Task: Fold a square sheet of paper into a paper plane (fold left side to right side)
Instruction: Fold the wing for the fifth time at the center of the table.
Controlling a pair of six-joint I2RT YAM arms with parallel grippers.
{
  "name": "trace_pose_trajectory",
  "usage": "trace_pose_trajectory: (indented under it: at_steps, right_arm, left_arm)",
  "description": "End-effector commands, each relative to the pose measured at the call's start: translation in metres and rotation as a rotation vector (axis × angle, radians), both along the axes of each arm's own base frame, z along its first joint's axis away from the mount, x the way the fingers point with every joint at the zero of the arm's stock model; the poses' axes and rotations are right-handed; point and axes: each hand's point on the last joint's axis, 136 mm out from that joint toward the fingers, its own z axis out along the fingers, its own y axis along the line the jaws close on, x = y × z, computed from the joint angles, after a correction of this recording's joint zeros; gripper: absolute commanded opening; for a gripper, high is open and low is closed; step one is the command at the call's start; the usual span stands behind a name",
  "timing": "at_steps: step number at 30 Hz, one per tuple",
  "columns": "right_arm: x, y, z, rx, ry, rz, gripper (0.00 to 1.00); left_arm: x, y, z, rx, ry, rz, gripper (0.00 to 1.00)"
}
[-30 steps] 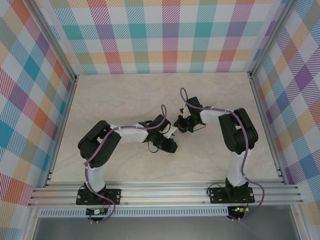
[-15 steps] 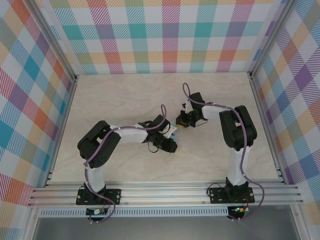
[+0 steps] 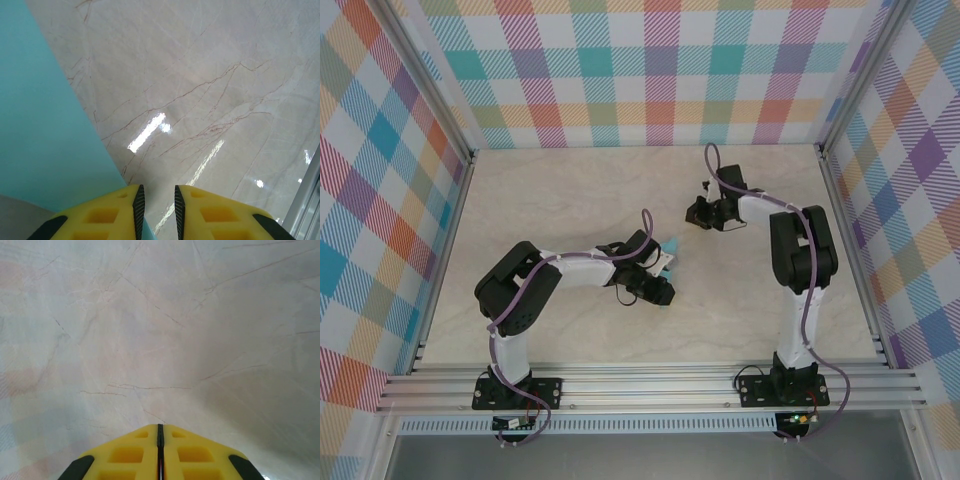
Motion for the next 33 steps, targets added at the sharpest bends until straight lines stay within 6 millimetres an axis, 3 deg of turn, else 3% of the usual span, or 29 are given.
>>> trace_pose_trajectory:
  at_steps: [1, 7, 11, 17, 26, 33]
  right_arm:
    - [-0.018, 0.004, 0.028, 0.038, -0.018, 0.045, 0.08]
    - [-0.072, 0.014, 0.028, 0.196, 0.092, 0.07, 0.06]
    - [-0.09, 0.026, 0.024, 0.297, 0.146, 0.081, 0.06]
    - [-0.09, 0.042, 0.014, 0.303, 0.186, 0.08, 0.06]
    - [-0.087, 0.06, -0.005, 0.305, 0.251, 0.093, 0.06]
    - [-0.092, 0.055, -0.038, 0.159, 0.344, 0.066, 0.06]
  left_arm:
    - [-0.009, 0.007, -0.007, 0.045, 0.002, -0.023, 0.25]
    - [0.007, 0.002, -0.004, 0.022, -0.027, -0.035, 0.25]
    - [0.019, 0.0, 0.0, 0.006, -0.037, -0.056, 0.24]
    - [0.033, 0.001, 0.004, 0.007, -0.059, -0.08, 0.24]
    - [0.028, 0.005, -0.001, 0.009, -0.044, -0.082, 0.24]
    - [0.02, 0.004, 0.009, -0.024, -0.027, -0.096, 0.25]
